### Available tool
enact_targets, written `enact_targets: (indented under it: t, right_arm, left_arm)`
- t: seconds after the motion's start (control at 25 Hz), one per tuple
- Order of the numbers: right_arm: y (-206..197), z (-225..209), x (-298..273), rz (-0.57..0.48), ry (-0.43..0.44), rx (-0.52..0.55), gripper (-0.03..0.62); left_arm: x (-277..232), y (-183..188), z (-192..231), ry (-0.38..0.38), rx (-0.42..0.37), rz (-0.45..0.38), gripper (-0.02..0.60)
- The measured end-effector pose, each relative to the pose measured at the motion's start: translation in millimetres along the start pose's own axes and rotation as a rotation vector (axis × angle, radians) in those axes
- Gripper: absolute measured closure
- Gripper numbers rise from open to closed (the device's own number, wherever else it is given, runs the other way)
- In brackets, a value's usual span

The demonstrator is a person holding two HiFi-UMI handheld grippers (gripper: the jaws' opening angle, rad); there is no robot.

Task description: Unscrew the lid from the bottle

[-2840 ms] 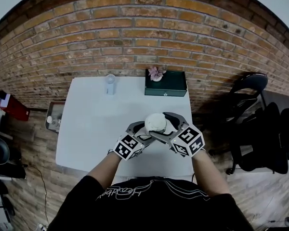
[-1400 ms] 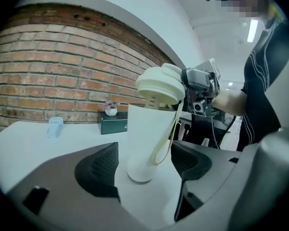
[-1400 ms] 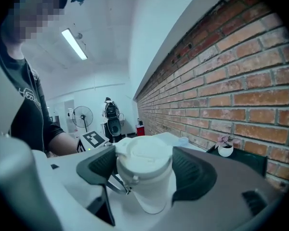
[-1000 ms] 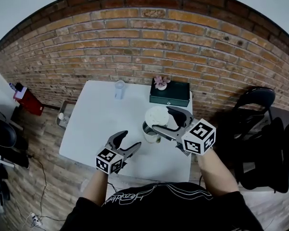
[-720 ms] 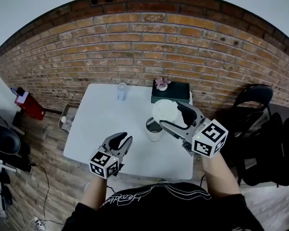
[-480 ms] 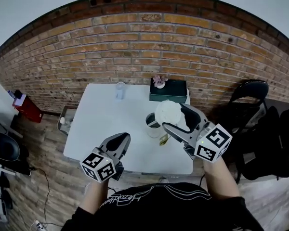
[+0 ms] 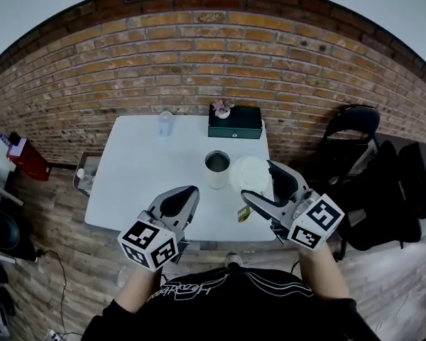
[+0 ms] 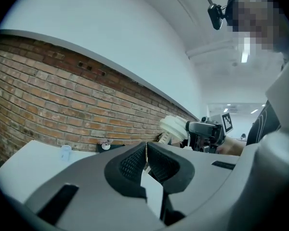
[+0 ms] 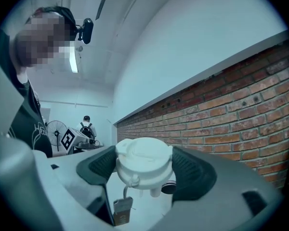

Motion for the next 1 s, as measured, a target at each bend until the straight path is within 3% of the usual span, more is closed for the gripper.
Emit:
enact_targets:
  t: [1.0]
  right_arm:
    - [-33,0,19,0.04,-0.053,-0.058,0.235]
  left_arm:
    - [-6,-21,-7,-0.005,0.002,0.084,0.551]
Point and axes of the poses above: the fingertips, and each gripper's own axes: x backward along the fingers, z to its left, y out of its top, the point moved 5 cm from there along x, backward along the fingers, and after that the axes turned 8 degrees about -z, right-handed, at the moved point
